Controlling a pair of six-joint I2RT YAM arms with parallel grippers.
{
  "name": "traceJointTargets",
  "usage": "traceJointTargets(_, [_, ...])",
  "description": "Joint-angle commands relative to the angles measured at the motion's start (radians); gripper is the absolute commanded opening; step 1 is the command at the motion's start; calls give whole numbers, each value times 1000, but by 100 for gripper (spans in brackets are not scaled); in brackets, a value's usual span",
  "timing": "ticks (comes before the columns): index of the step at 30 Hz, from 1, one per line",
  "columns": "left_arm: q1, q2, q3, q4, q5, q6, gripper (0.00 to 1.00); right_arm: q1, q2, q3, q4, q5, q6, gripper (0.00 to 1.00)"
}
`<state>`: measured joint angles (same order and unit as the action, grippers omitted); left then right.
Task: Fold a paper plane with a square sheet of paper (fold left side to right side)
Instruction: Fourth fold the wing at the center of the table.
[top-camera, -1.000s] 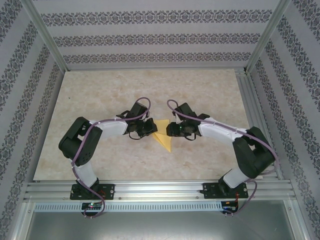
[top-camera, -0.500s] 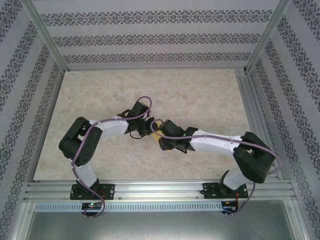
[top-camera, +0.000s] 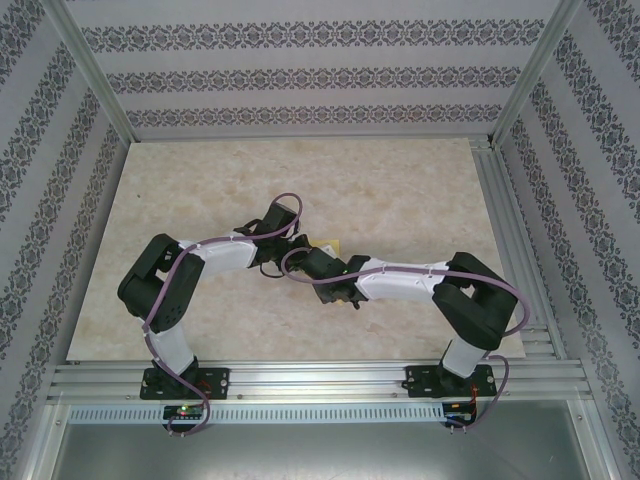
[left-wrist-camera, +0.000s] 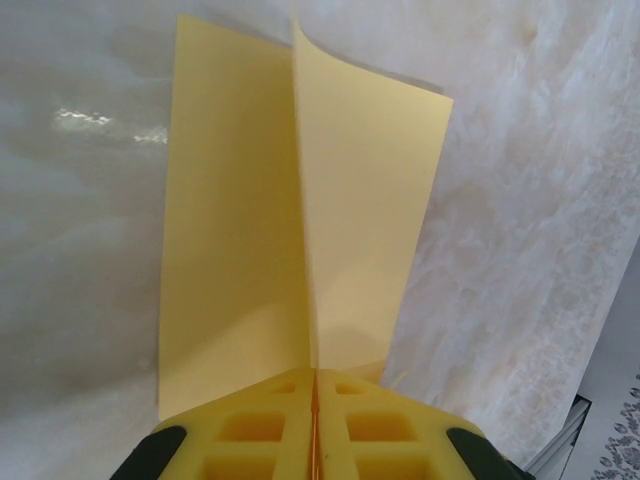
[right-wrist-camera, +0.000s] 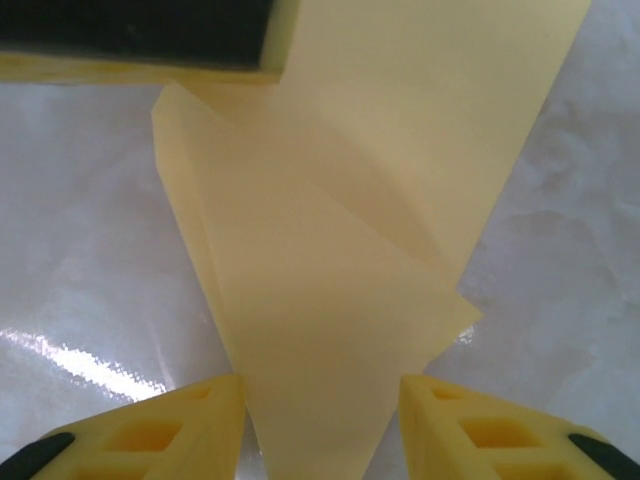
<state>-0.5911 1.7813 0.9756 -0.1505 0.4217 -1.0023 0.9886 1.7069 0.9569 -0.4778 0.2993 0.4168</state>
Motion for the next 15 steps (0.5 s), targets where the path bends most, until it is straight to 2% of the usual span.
traceJointTargets(1, [-10, -2, 14, 24, 23, -43, 12, 20, 25, 36, -4, 33, -27, 44])
traceJointTargets(15, [-6, 4, 20, 23, 31, -53, 12, 37, -7, -12, 39, 34, -40, 41])
